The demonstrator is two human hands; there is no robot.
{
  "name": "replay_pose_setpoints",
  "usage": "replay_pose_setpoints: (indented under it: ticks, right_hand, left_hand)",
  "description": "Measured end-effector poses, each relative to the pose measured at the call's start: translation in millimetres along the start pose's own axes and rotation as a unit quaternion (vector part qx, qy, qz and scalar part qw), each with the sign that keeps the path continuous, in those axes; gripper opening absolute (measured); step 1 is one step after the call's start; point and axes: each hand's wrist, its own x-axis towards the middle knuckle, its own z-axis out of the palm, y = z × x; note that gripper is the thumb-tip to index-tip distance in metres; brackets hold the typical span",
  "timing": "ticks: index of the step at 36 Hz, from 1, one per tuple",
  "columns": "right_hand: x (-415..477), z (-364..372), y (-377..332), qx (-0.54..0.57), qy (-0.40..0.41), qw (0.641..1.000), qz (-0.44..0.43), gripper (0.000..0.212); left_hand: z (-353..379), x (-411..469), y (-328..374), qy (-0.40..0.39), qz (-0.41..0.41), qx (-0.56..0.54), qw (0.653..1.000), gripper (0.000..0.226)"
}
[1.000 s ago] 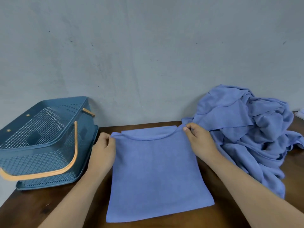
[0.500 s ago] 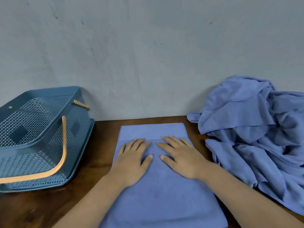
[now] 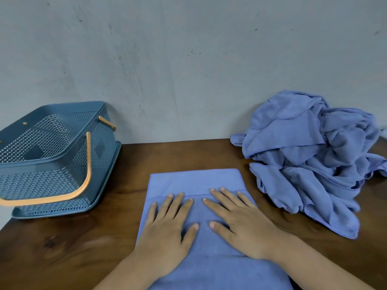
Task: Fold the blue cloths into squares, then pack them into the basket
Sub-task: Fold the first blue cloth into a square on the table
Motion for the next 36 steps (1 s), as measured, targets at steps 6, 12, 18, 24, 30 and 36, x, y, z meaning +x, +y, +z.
replay_pose_setpoints:
  ticks: [6, 12, 18, 24, 30, 36]
  right_hand:
    - [2.2, -8.0, 3.9, 0.014, 0.008, 1.0, 0.01, 0.066]
    - [27.5, -15.9, 37.4, 0.039, 0.01, 0.997, 0.068, 0.067]
    - [26.1, -16.8, 57.3, 0.066, 0.034, 0.991, 0.111, 0.068]
    - [29.1, -16.3, 57.0, 0.054, 0.036, 0.99, 0.121, 0.072]
    - [32.6, -13.9, 59.8, 0.042, 0.035, 0.989, 0.14, 0.08]
    - [31.5, -6.1, 66.4, 0.069, 0.043, 0.986, 0.147, 0.085]
  left_hand:
    - [-14.9, 7.4, -7.0, 0.023, -0.012, -0.024, 0.999, 0.085]
    - [-27.2, 49.4, -48.3, -0.006, -0.019, -0.031, 0.999, 0.074]
    - [-23.3, 55.2, -61.3, -0.015, -0.014, -0.029, 0.999, 0.075]
    - [-21.5, 54.5, -62.3, 0.002, -0.026, -0.029, 0.999, 0.086]
    - [-23.1, 62.2, -66.3, 0.004, -0.022, -0.041, 0.999, 0.105]
    - [-25.1, 71.1, -89.7, 0.052, 0.01, -0.153, 0.987, 0.067]
